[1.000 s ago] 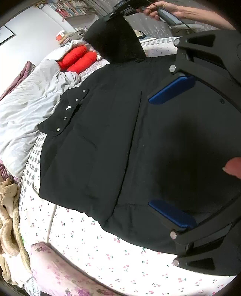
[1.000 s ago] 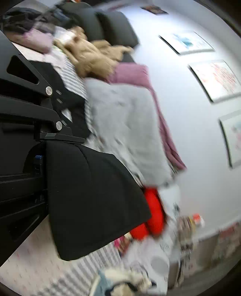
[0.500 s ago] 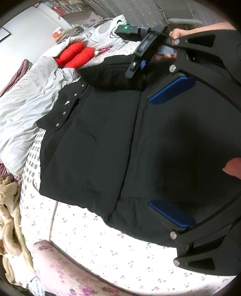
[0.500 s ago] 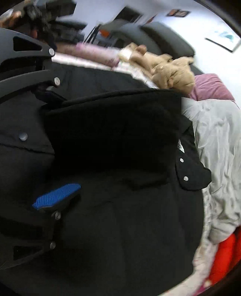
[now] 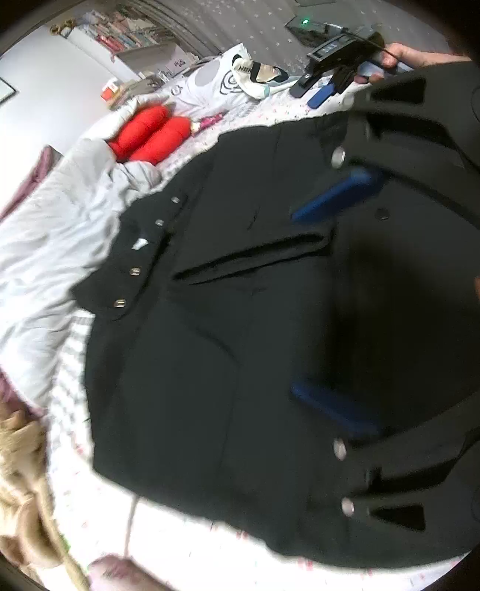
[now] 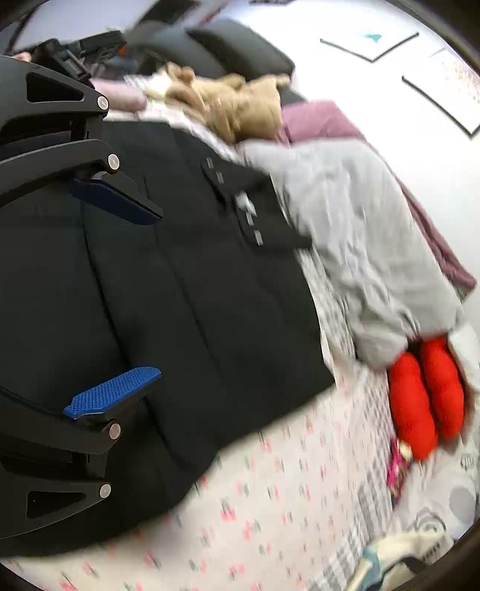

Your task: Fold large clothes

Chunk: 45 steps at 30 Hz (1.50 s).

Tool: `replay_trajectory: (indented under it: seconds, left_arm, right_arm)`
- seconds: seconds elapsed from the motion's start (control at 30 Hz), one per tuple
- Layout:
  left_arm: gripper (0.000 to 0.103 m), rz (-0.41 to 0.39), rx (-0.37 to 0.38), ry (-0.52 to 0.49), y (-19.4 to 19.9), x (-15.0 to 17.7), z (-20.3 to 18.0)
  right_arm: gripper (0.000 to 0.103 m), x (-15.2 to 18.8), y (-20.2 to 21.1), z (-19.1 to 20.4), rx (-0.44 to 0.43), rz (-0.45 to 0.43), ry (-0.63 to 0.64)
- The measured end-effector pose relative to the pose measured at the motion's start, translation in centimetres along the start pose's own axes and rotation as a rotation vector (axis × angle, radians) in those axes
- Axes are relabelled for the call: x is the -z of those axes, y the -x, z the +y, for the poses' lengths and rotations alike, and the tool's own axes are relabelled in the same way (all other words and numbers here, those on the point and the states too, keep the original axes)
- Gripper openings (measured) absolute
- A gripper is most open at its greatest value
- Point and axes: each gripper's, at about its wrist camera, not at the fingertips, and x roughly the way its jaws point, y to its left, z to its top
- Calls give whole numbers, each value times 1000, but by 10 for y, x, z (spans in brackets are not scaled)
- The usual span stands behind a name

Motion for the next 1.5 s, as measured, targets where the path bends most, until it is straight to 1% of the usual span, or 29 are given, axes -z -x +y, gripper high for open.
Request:
replay_trajectory:
  seconds: [0.07,0.17,0.23,0.27,0.3,0.33,0.37,0.4,0.43,0.5,0.57,0.63,0.67,0.7,0.73,0.77,0.8,0.83,0.87,0.93,0.97,1.07,1.13,1.17,1.23,1.27,1.37,1.43,1.5]
  left_arm:
    - [66,33,21,3,-19,-4,-5]
    - [63,32,66,-24,-34,-8,-16]
    - [42,41,80,-38,-42,-9,-22]
    - [12,62,79,-48,-50,-9,-25]
    - [1,63,77,-58,-51,-9,-26]
    - [1,22,54,-80,-48,-9,-29]
    - [1,-57,30,-118,-38,-7,-31]
    - [1,-93,-7,-149,-36,-5,-29]
    - [1,-93,-66,-173,-40,-3,-25]
    - [1,-27,-140,-190,-60,2,-13]
    - [1,-45,-119,-182,-58,7,-6]
    - [4,-29,-125,-173,-51,5,-6]
    - [16,-12,-125,-168,-47,4,-7]
    - [40,8,-124,-164,-38,3,-10]
    - [54,14,-126,-163,-33,3,-12]
    - [78,16,-137,-163,-22,3,-14]
    - [85,10,-153,-168,-5,5,-17]
    - [85,11,-157,-171,5,8,-18]
    - [85,22,-160,-170,19,11,-18]
    - [91,65,-175,-141,55,21,-11]
    - [94,72,-178,-131,66,24,-7]
    - [100,70,-193,-89,122,48,13]
    - [102,94,-194,-48,143,64,27]
    - [102,121,-193,-13,152,74,36]
    - [102,178,-174,71,170,95,60]
    - [102,204,-158,116,180,108,75]
    - [102,254,-156,176,196,133,99]
    - [102,291,-174,202,206,147,114]
    - [102,311,-170,204,212,156,121]
  right_arm:
    - [81,-9,-2,-19,63,-4,4]
    - [80,-26,-10,-46,108,-17,-11]
    - [76,-33,-21,-56,114,-11,-13]
    - [67,-35,-29,-59,127,-2,-4]
    - [60,-36,-37,-59,161,10,20]
    - [51,-36,-40,-60,181,12,42]
    - [51,-35,-41,-58,198,7,80]
    - [51,-35,-42,-57,206,1,106]
    - [51,-32,-48,-54,227,4,145]
    - [51,-27,-58,-54,271,25,183]
    - [52,-25,-63,-55,290,36,195]
    - [53,-26,-60,-52,297,44,200]
    - [55,-28,-55,-50,289,59,188]
    - [57,-30,-49,-49,271,68,171]
    - [64,-32,-41,-49,241,77,152]
    - [73,-33,-35,-49,215,83,137]
    - [76,-33,-22,-47,183,87,124]
    - [81,-32,-13,-46,167,90,122]
    - [82,-29,4,-44,149,103,133]
    - [82,-21,33,-41,128,127,160]
    - [83,-16,47,-41,111,140,171]
    - [84,2,86,-48,70,187,173]
    - [84,18,106,-57,43,257,146]
    - [84,29,114,-66,34,322,111]
    - [85,51,129,-84,36,414,39]
    - [85,61,136,-91,27,437,21]
    - [85,84,158,-112,-12,450,-26]
    - [85,96,171,-127,-9,447,-67]
    - [84,103,179,-139,4,445,-99]
